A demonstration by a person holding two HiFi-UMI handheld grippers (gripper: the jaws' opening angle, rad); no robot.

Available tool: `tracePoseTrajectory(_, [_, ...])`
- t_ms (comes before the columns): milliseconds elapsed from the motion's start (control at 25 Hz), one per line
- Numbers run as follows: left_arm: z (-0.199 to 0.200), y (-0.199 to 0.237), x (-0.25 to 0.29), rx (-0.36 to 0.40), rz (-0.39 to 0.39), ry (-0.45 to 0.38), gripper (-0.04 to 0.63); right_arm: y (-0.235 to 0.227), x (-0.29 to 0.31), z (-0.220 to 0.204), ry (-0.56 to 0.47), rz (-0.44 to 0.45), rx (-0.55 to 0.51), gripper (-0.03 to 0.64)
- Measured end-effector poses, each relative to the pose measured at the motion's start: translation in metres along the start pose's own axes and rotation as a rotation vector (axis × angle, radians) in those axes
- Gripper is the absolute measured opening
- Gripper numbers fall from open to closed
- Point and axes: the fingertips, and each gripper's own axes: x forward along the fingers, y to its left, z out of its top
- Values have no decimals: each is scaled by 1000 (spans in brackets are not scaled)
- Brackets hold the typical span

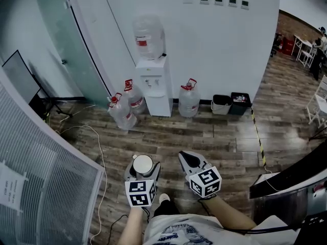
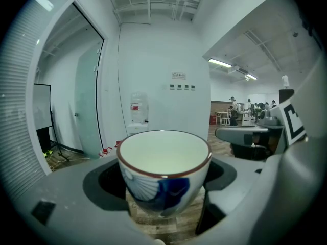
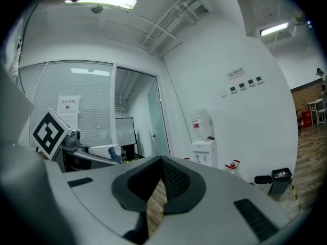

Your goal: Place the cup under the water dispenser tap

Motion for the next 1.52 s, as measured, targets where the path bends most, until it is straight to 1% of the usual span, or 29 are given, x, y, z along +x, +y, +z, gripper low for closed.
tracePoseTrajectory(120, [6, 7, 17, 9, -2, -11, 437, -10, 17, 0, -4, 3, 3, 20])
tracePoseTrajectory(320, [22, 42, 68, 6, -9, -16, 436, -33, 71, -2, 17, -6, 5, 20])
tracePoseTrajectory(560, [50, 103, 144, 14, -47, 3, 436, -63, 166, 10, 37, -53, 24, 20])
tracePoseTrajectory(800, [86, 177, 216, 35, -76, 22, 437, -84, 270, 27, 46, -88, 37, 20])
tracePoseTrajectory(1080, [111, 248, 280, 43, -97, 44, 437, -97, 367, 36, 52, -108, 56, 20])
tracePoseTrajectory(1280, [121, 274, 313, 33, -107, 49, 437, -108, 402, 35, 76, -125, 66, 20])
tracePoseTrajectory(1520, [128, 287, 344, 31, -127, 60, 437, -125, 435, 34, 97, -128, 65, 20])
